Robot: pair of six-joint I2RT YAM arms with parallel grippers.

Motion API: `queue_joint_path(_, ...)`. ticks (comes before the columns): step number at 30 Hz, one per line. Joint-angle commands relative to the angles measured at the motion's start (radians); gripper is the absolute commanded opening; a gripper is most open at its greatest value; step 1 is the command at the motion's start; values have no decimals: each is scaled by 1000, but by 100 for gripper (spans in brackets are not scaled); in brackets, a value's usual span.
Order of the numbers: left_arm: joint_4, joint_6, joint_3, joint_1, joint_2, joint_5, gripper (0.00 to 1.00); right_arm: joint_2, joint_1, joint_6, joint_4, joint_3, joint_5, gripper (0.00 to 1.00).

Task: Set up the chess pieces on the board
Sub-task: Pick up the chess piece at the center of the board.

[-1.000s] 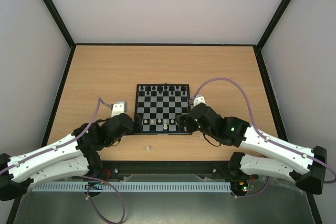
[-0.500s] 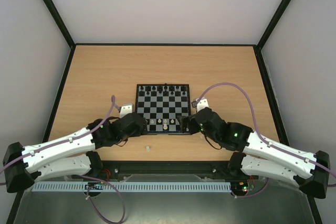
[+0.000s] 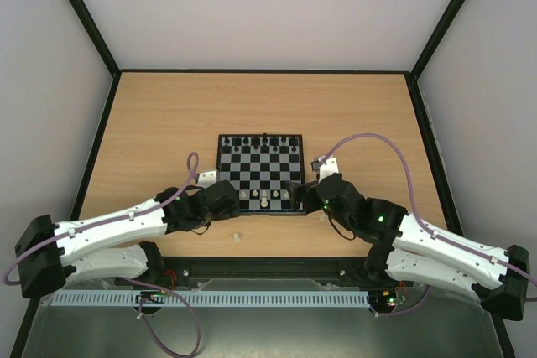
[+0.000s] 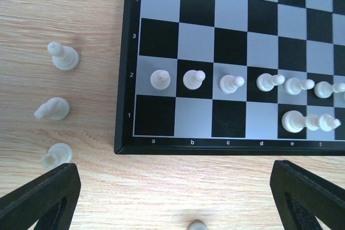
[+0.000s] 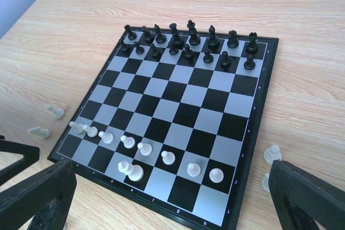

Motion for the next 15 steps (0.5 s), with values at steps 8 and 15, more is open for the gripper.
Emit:
queue_joint_path(8, 37, -28, 5, -13, 80, 21, 99, -35, -3, 15, 13, -27, 13, 99)
queue_joint_path(15, 33, -50, -9, -27, 101, 32, 99, -50, -3, 15, 8, -40, 30, 99)
